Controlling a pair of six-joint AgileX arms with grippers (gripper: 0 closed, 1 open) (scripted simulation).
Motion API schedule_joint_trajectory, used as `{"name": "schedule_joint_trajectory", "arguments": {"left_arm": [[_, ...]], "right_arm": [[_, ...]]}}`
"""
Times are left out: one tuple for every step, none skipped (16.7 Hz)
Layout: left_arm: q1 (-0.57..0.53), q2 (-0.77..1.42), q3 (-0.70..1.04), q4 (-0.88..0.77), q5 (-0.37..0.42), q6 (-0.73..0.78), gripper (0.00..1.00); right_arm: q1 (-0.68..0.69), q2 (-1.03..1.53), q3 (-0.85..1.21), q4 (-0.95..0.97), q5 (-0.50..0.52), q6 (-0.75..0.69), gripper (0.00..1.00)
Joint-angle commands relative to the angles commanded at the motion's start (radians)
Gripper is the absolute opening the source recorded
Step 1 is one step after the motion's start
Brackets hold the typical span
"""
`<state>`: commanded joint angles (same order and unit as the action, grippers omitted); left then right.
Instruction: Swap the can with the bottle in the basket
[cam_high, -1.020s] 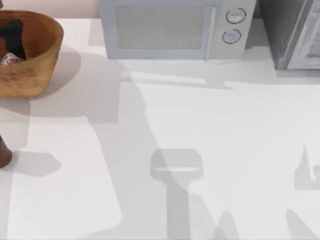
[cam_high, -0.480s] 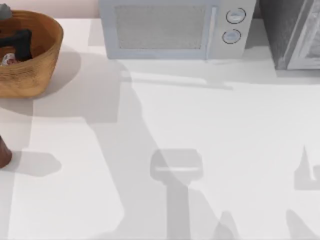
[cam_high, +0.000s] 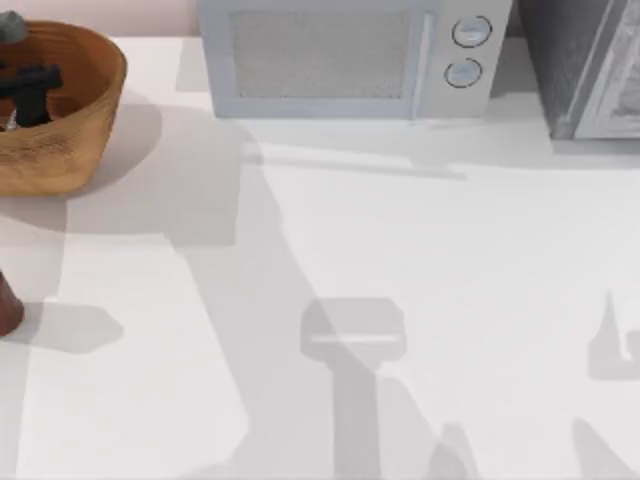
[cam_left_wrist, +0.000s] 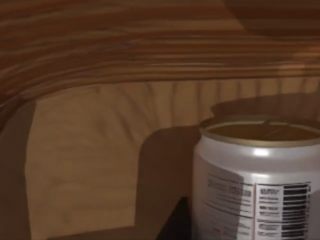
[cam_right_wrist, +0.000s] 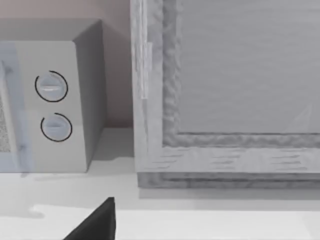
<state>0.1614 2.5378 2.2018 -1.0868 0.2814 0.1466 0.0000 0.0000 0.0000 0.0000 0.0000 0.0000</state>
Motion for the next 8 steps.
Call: {"name": "schedule_joint_trajectory", "arguments": {"left_arm": [[0.0,0.0,0.0,0.0,0.0,0.0,0.32],[0.0,0.0,0.0,0.0,0.0,0.0,0.25],[0.0,0.0,0.0,0.0,0.0,0.0,0.17],[0.0,0.0,0.0,0.0,0.0,0.0,0.1],[0.0,0.0,0.0,0.0,0.0,0.0,0.02],[0.0,0.0,0.0,0.0,0.0,0.0,0.0],[0.0,0.0,0.0,0.0,0.0,0.0,0.0],[0.0,0.0,0.0,0.0,0.0,0.0,0.0]], "right_arm": [[0.0,0.0,0.0,0.0,0.0,0.0,1.0],[0.0,0.0,0.0,0.0,0.0,0.0,1.0],[0.0,0.0,0.0,0.0,0.0,0.0,1.0],[0.0,0.0,0.0,0.0,0.0,0.0,1.0],[0.0,0.0,0.0,0.0,0.0,0.0,1.0],[0.0,0.0,0.0,0.0,0.0,0.0,1.0],[0.0,0.0,0.0,0.0,0.0,0.0,1.0],[0.0,0.0,0.0,0.0,0.0,0.0,1.0]]}}
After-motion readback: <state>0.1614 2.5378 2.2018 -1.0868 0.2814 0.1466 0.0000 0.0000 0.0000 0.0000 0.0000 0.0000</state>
